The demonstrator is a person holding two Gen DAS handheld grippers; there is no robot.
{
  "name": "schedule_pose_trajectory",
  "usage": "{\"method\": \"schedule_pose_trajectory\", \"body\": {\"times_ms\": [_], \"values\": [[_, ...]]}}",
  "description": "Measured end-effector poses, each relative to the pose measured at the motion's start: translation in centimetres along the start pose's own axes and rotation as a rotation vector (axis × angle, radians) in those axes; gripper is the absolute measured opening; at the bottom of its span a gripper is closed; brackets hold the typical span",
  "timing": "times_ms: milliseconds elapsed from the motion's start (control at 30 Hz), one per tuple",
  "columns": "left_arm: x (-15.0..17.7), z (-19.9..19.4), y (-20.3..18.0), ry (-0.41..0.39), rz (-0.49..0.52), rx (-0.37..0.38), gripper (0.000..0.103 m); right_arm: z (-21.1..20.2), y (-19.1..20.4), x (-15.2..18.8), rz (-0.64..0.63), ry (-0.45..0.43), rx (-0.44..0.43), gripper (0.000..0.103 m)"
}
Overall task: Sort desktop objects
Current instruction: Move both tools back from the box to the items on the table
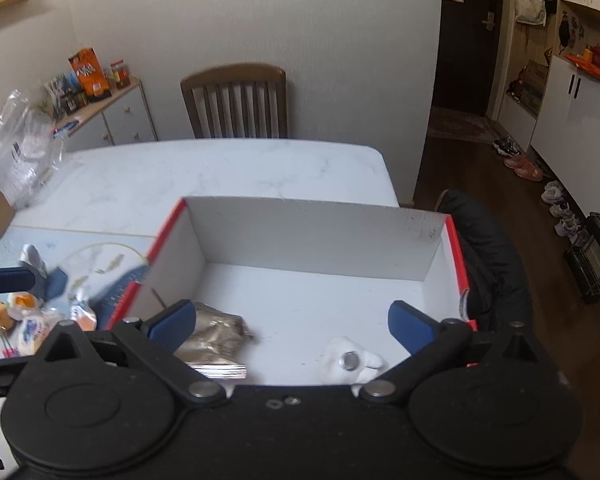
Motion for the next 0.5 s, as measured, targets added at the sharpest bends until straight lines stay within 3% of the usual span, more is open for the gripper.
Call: {"method": "schedule_pose_trajectory", "body": {"times_ms": [500], "values": [[2.5,-8.1,5.3,-0.101,-0.018,-0.084,0.084,-5.1,8.0,0.7,0.020,-0.115,-0.061,0.103]]}}
Point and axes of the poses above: each gripper's, at about its wrist camera, not at the fingertips, and z roughly the way its jaws point, y to its left, x to its underside, the point moved 5 cm from there along z, roughly the way its jaws point, and after that the axes turned 13 degrees about x, right-handed, at the moved point
